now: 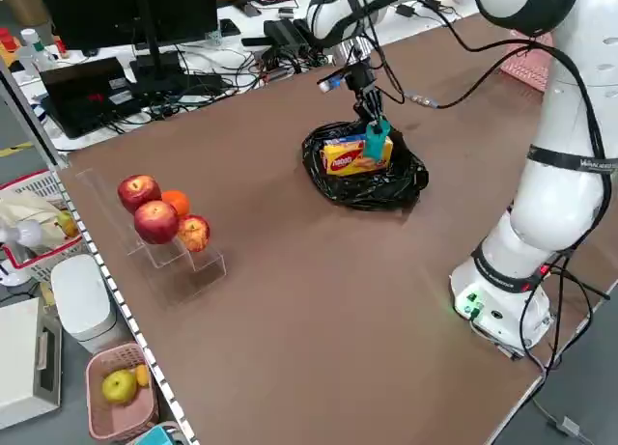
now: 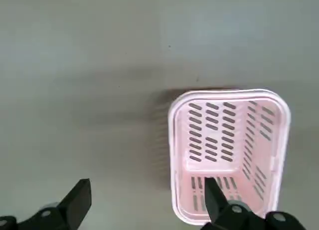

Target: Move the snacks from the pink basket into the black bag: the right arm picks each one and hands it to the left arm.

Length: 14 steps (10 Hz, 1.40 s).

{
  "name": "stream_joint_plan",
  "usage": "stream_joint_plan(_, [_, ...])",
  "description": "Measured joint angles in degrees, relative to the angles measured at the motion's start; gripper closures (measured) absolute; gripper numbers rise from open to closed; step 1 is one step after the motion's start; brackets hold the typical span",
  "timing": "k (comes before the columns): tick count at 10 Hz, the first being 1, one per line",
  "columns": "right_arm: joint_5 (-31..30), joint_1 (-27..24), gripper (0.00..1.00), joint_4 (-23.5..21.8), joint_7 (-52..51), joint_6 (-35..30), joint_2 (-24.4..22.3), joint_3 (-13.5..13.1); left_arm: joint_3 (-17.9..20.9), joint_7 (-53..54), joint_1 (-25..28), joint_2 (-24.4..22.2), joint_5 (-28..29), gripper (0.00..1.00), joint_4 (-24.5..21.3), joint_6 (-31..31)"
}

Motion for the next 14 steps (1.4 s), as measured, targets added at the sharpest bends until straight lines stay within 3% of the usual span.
stream_joint_plan(1, [-1.2, -0.2, 0.0, -0.8, 0.0, -0.9, -1.9, 0.0, 0.0, 0.1, 0.6, 0.0, 0.0, 0.77, 0.6, 0.5])
stream_joint_plan(4, [-4.7, -0.2, 0.0, -2.6, -2.4, -3.3, -7.5, 0.3, -0.3, 0.0, 0.6, 0.0, -0.4, 0.32, 2.8, 0.8])
stream_joint_plan(5, [-4.9, -0.3, 0.0, -3.7, -3.3, -3.3, -8.6, 0.3, -0.6, -0.5, 0.6, -0.1, -0.8, 0.25, 3.7, 0.8])
stream_joint_plan(8, [-5.1, -1.8, 0.0, -5.5, -5.7, -3.9, -8.9, 0.2, -0.9, -2.2, 0.5, -1.1, -0.9, 0.17, 9.0, 0.9])
stream_joint_plan(11, [-7.1, -1.5, 0.0, -4.1, -6.3, -3.8, -9.2, 1.3, -0.5, -2.2, 0.9, -1.8, -0.9, 0.07, 15.0, 1.9])
stream_joint_plan(12, [-8.7, -0.7, 0.0, -4.1, -5.4, -3.9, -9.3, 1.7, -0.5, -2.1, 0.8, -2.2, -0.9, 0.0, 16.0, 3.2])
stream_joint_plan(14, [-9.6, -3.1, 0.0, -4.2, -5.0, -4.3, -9.3, 0.8, -0.4, -1.0, 1.1, -4.1, -0.9, 0.0, 16.9, 3.9])
